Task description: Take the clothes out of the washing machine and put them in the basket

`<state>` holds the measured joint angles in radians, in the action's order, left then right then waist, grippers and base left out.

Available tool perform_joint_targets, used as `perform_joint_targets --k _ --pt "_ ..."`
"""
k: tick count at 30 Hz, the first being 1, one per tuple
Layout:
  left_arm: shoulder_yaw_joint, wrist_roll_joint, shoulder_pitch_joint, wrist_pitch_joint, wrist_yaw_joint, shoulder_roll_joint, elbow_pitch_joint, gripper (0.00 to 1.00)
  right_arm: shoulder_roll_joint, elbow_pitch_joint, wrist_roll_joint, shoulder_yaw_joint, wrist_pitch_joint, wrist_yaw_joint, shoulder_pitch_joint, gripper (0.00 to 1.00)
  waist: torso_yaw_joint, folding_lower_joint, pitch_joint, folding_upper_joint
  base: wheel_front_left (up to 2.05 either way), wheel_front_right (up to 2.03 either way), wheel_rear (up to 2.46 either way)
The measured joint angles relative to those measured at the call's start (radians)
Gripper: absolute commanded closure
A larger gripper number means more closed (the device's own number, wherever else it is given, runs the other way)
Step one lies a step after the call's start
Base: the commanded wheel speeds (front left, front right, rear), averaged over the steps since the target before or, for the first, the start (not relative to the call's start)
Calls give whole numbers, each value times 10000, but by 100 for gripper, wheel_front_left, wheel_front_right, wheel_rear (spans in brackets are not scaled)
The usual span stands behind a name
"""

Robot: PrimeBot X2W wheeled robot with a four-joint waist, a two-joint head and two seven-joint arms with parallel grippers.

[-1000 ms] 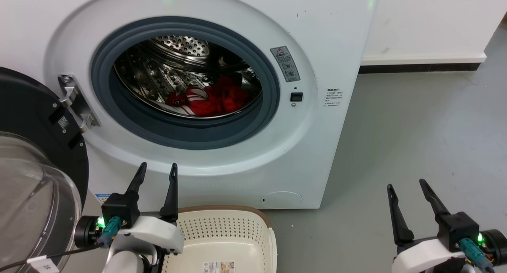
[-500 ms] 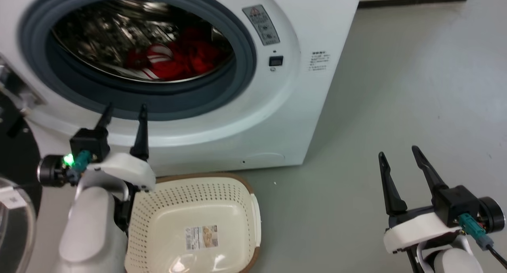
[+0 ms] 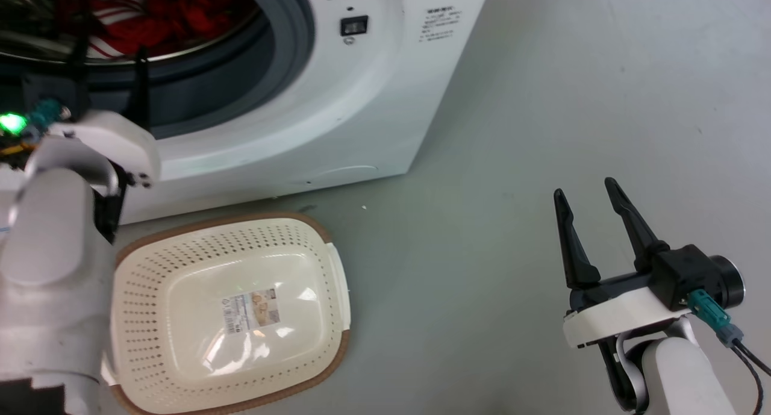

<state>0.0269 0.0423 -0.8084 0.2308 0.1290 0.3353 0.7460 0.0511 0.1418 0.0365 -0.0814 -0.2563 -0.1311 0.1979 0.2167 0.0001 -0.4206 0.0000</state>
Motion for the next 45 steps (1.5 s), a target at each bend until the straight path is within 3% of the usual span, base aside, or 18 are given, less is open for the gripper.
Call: perform_joint_targets --k 12,26,36,45 --pt "777 -190 -2659 -1298 4 1716 1496 0 4 79 617 -577 -67 0 483 0 1086 0 -1140 0 0 0 0" --pt "2786 512 -5036 -3296 19 3160 2523 0 6 -209 1166 -1141 -69 0 724 0 1767 0 -2166 0 0 0 0" --pt "4393 1785 -6199 -6054 19 3939 2468 0 6 -349 1492 -1701 -71 0 932 0 2087 0 -2839 0 0 0 0" --pt "5078 3112 -6516 -8859 19 4318 2011 0 4 -376 1661 -1839 -71 0 1045 0 2203 -1 -3065 0 0 0 0"
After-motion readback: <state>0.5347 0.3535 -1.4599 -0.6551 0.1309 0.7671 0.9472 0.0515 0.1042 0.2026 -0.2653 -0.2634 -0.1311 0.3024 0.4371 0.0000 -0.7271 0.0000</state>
